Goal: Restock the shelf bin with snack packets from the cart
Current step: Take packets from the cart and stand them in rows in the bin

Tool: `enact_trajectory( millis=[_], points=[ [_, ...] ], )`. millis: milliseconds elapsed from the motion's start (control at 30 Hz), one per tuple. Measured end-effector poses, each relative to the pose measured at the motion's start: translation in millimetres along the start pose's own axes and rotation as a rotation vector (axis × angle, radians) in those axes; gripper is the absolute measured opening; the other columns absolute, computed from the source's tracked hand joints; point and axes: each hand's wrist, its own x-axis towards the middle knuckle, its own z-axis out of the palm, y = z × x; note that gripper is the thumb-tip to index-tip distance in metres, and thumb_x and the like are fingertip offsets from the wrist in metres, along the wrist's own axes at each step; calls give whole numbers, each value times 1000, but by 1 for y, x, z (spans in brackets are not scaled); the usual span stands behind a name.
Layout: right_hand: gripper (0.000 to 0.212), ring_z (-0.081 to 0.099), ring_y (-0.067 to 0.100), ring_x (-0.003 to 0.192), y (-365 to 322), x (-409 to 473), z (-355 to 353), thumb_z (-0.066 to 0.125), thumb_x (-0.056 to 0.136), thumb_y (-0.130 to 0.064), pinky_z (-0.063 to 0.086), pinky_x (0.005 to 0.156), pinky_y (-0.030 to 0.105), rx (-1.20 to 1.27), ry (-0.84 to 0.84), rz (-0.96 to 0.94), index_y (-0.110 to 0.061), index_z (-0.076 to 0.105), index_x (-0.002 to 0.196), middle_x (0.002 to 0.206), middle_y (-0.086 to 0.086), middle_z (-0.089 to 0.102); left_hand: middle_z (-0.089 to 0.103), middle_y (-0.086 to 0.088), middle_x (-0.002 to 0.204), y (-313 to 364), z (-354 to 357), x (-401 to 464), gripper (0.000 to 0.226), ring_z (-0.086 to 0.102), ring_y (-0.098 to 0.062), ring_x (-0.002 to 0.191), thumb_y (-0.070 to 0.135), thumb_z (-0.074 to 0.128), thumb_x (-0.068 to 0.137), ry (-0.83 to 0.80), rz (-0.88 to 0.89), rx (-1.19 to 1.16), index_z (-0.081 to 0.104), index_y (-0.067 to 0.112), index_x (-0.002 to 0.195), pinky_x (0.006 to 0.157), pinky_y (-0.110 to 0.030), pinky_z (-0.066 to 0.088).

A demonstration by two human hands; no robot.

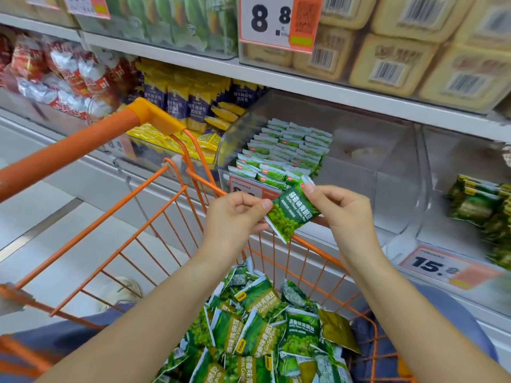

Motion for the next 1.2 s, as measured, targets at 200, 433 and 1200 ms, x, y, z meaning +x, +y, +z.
enact_trajectory(
  millis=[200,433,1200],
  points=[
    [36,27,10,48,3,11,-15,66,89,-27,24,48,22,-153,44,-47,5,66,74,58,11,38,63,14,82,-12,-8,1,13,57,-2,78,30,58,95,85,452,687,65,21,88,66,-18,45],
    [27,64,29,61,-9,76,-30,63,90,-33,51,72,38,-774,44,-173,-11,72,76,68,16,65,61,3,104,-24,-16,10,23,53,-17,99,30,49,99,119,527,1020,67,17,105,68,-25,36],
    [36,61,30,99,5,75,-7,55,92,-44,48,76,34,-1332,-132,-36,-14,64,110,110,11,65,57,2,112,-16,-19,12,29,56,-17,93,34,42,101,98,553,1085,62,17,114,67,-25,36]
  ],
)
